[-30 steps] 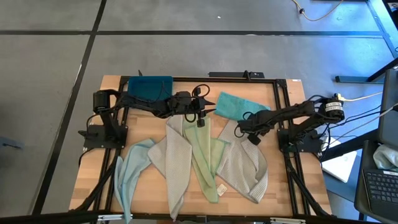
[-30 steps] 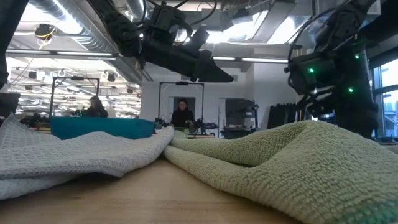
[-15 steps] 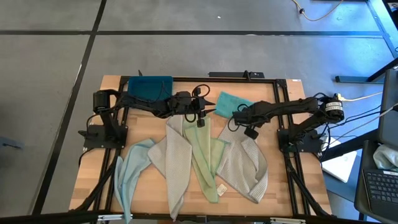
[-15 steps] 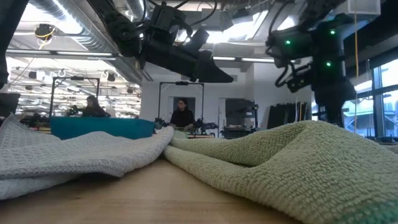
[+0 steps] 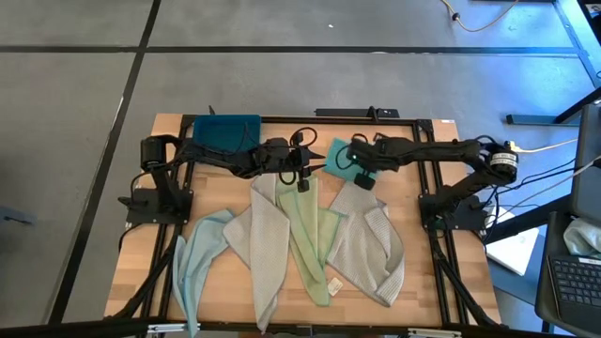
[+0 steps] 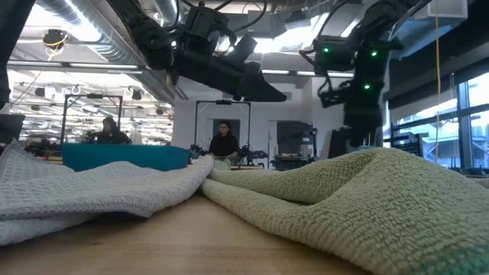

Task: Fold microfiber towels
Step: Fold the blue towel

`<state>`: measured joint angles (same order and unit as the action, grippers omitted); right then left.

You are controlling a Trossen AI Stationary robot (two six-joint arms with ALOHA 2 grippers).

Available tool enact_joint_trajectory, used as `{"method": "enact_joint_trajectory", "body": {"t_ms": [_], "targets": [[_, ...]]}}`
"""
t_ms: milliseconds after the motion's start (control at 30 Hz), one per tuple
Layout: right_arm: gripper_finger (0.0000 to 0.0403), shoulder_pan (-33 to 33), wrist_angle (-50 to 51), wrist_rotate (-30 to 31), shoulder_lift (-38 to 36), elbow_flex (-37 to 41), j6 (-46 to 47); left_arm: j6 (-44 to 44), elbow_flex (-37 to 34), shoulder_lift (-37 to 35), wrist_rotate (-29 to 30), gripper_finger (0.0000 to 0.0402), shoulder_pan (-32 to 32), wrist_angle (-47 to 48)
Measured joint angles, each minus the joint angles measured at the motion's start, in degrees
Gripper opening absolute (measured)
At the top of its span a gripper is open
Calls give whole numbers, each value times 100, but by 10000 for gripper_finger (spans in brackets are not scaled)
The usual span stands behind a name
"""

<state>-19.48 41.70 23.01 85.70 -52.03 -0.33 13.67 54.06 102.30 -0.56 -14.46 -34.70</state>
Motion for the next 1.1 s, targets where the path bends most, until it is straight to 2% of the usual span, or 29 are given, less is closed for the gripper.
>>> {"method": "enact_joint_trajectory", "body": {"t_ms": [200,433,633,967,1100], "targets": [[5,-209,-1041,-271,449,-155,-740,1,0,0,1,105,0,0],[8,-387,-1214,-169,1457,-1086,-1194,1,0,0,1,105,0,4],[9,-568,-1288,-221,1997,-1834,-1254,1,0,0,-1,105,0,26],[9,-534,-789,-1061,2277,-1739,-1471,1,0,0,1,105,0,245],[9,-419,-820,-1039,2275,-1702,-1516,-1,0,0,1,105,0,249]]}}
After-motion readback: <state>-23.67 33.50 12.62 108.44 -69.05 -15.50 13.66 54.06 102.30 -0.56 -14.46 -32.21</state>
